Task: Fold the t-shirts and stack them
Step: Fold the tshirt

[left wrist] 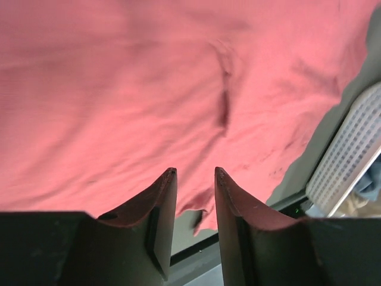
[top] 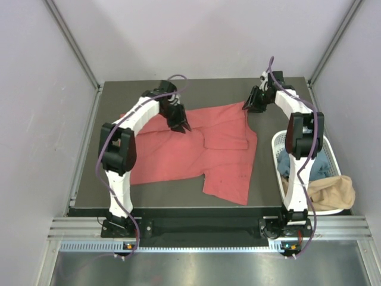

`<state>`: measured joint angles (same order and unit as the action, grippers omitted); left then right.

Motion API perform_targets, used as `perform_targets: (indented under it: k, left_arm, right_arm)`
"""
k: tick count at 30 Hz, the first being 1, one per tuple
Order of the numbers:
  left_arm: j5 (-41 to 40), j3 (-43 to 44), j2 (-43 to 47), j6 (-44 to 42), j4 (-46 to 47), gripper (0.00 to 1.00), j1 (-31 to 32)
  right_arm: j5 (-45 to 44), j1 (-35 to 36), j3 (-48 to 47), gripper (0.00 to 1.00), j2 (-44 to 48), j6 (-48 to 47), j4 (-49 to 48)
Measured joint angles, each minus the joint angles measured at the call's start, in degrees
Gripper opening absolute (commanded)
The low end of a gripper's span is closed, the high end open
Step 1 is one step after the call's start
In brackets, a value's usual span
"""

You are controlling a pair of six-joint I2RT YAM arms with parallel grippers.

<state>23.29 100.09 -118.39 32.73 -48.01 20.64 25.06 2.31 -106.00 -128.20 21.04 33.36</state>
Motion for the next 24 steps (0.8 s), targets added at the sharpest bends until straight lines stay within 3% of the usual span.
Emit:
perform_targets:
  k: [9, 19, 21, 24]
  left_arm:
    - [-0.7, -2.8, 2.4, -2.4, 1.0, 0.36, -19.1]
    - [-0.4, -3.9, 2.3, -2.7, 2.7, 0.36, -27.1]
    - [-0.1, -3.9, 2.0, -2.6, 3.5, 0.36, -28.2]
    - [0.2, -3.8, 0.3, -2.4, 5.1, 0.36, -29.7]
  right_arm:
    - [-0.1, 0.2, -10.0, 0.36, -8.3, 2.1, -5.0]
    - [0.8, 0.2, -10.4, 0.33, -12.5, 5.7, -9.0]
    - [1.1, 0.2, -10.4, 0.29, -12.7, 6.4, -10.0]
    - [0.9, 0.2, -10.4, 0.10, -13.1, 7.5, -11.5]
